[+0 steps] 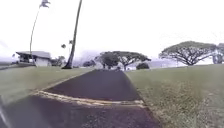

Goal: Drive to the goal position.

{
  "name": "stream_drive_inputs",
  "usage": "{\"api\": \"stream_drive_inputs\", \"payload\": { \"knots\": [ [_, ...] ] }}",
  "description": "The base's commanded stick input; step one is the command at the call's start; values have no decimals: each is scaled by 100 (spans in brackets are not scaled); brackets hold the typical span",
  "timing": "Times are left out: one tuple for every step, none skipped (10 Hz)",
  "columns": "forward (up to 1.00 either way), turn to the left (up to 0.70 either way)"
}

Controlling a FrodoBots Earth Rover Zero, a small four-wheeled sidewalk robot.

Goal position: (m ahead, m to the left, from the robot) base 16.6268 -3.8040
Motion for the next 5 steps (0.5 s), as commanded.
{"api": "stream_drive_inputs", "payload": {
  "knots": [
    [70, 0],
    [70, 0],
    [70, 0],
    [70, 0],
    [70, 0]
  ]
}}
